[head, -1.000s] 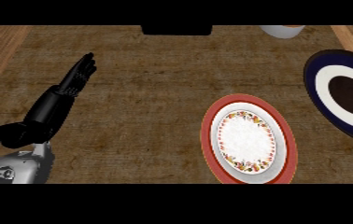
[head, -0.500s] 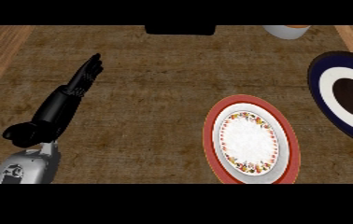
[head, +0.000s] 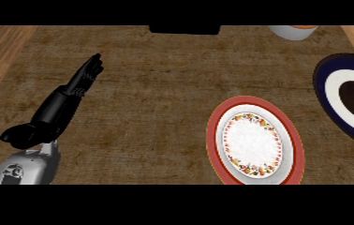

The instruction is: Pick the lemon from the plate and place it in the plate

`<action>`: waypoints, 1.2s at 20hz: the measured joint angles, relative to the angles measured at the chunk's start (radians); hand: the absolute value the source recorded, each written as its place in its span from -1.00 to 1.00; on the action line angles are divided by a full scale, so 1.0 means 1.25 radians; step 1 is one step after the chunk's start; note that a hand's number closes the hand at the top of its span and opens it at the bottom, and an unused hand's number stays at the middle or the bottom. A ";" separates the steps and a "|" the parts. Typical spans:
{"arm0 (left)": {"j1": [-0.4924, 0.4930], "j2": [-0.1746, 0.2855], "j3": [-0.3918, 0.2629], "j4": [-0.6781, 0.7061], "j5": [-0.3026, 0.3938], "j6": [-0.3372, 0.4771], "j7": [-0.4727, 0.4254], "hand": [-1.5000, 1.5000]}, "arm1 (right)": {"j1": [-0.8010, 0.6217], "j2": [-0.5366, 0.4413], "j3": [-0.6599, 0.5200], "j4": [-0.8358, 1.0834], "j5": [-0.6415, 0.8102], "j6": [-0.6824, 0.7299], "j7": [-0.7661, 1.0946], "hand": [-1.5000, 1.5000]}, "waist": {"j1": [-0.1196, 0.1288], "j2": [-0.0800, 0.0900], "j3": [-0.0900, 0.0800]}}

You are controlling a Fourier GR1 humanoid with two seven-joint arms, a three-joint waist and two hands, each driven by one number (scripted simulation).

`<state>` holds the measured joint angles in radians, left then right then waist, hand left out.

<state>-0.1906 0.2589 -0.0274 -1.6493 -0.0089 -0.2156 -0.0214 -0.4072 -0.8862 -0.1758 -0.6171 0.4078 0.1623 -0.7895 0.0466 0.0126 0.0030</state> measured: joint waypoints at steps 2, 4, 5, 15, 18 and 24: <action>0.004 -0.003 -0.001 -0.013 0.003 -0.002 0.010 0.00 | -0.033 0.008 -0.002 0.070 0.014 -0.015 -0.047 -1.00 | 0.000 0.000 0.001; -0.006 -0.007 0.000 -0.003 0.000 -0.001 0.011 0.00 | -0.065 0.033 -0.004 0.118 0.021 -0.034 -0.082 -1.00 | -0.003 0.001 0.001; -0.008 -0.014 -0.005 0.008 -0.010 0.007 0.003 0.00 | -0.079 0.029 -0.009 0.142 0.020 -0.027 -0.102 -1.00 | -0.004 0.001 0.001; 0.002 -0.013 0.012 0.011 -0.012 0.006 -0.007 0.00 | -0.155 0.005 -0.078 0.241 -0.067 0.084 -0.153 -1.00 | -0.019 -0.002 0.001; 0.013 -0.012 0.008 0.004 -0.017 0.006 -0.009 0.00 | -0.166 0.007 -0.094 0.260 -0.110 0.154 -0.118 -1.00 | -0.020 -0.005 0.001; 0.011 -0.011 0.015 0.013 -0.014 0.004 -0.009 0.00 | -0.187 -0.012 -0.137 0.300 -0.202 0.297 -0.013 -1.00 | -0.027 -0.004 0.003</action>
<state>-0.1770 0.2448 -0.0088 -1.6333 -0.0259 -0.2103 -0.0329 -0.6410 -0.9008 -0.3474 -0.2424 0.1552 0.5334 -0.8056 0.0134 0.0082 0.0062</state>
